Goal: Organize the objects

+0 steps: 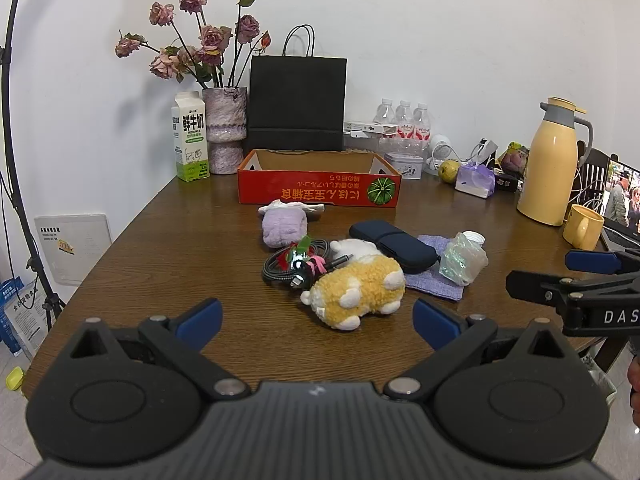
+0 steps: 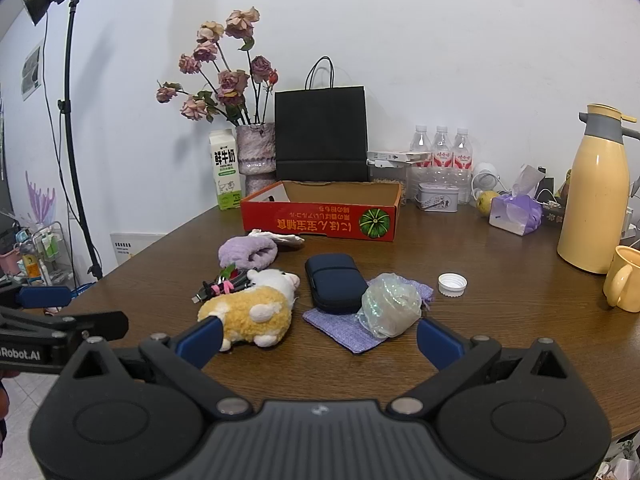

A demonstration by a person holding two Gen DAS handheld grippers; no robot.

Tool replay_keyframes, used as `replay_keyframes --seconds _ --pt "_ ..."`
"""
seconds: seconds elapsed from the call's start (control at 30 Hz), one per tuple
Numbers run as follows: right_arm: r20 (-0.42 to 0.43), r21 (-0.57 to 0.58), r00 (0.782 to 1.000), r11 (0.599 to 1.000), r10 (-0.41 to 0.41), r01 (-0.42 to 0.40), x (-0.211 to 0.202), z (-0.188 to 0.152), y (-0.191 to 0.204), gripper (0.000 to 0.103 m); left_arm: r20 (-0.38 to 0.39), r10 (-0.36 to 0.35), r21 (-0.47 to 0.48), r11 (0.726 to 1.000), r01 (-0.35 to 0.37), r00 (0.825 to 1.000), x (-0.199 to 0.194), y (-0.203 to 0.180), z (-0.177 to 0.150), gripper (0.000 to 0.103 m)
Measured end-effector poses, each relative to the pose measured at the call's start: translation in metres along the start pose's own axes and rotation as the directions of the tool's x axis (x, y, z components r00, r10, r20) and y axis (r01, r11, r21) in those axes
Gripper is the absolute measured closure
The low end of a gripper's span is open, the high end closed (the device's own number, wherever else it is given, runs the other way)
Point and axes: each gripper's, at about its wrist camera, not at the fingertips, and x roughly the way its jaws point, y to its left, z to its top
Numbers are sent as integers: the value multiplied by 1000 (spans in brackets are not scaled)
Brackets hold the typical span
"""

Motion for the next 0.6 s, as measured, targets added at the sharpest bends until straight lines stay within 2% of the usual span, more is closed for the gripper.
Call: replay_keyframes --seconds 0.6 --pt "1 0 1000 1000 1 -1 -1 0 0 0 0 -7 2 1000 7 1000 0 0 -1 0"
